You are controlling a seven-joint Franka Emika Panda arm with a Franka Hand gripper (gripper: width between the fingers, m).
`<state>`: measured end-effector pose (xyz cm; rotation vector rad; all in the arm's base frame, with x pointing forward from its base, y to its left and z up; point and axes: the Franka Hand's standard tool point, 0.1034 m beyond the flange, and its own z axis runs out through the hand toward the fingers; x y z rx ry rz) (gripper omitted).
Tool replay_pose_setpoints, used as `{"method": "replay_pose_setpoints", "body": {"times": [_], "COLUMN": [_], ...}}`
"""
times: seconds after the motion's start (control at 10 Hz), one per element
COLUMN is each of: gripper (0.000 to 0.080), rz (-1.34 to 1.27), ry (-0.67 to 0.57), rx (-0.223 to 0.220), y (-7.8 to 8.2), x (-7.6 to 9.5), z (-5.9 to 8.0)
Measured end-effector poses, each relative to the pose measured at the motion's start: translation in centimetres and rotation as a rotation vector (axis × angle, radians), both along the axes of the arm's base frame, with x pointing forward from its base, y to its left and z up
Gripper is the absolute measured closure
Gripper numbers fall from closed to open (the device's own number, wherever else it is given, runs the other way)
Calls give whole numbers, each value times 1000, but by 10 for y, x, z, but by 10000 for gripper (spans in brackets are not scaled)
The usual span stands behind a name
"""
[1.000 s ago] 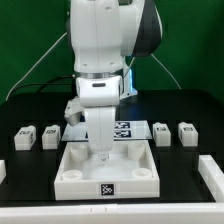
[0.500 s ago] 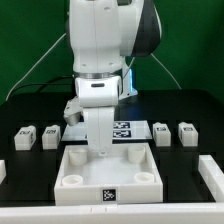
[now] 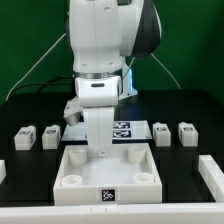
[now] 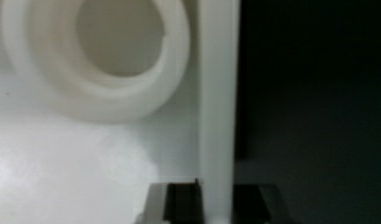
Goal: Assemble one leg
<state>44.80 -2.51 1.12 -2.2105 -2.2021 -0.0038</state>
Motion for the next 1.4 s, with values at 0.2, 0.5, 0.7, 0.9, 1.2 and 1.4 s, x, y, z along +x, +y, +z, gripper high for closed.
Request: {"method": "replay_pose_setpoints", "body": {"times": [0.2, 0.5, 0.7, 0.9, 1.2, 1.4], "gripper": [741, 741, 741, 741, 741, 741], "rz": [0, -31, -29, -14, -13, -15], "ry": [0, 1, -3, 10, 23, 23], "rx": [0, 12, 25, 32, 31, 32], "y": [0, 37, 59, 74, 84, 84], "x": [0, 23, 47, 48, 48, 48], "z": [0, 3, 3, 2, 3, 1]}}
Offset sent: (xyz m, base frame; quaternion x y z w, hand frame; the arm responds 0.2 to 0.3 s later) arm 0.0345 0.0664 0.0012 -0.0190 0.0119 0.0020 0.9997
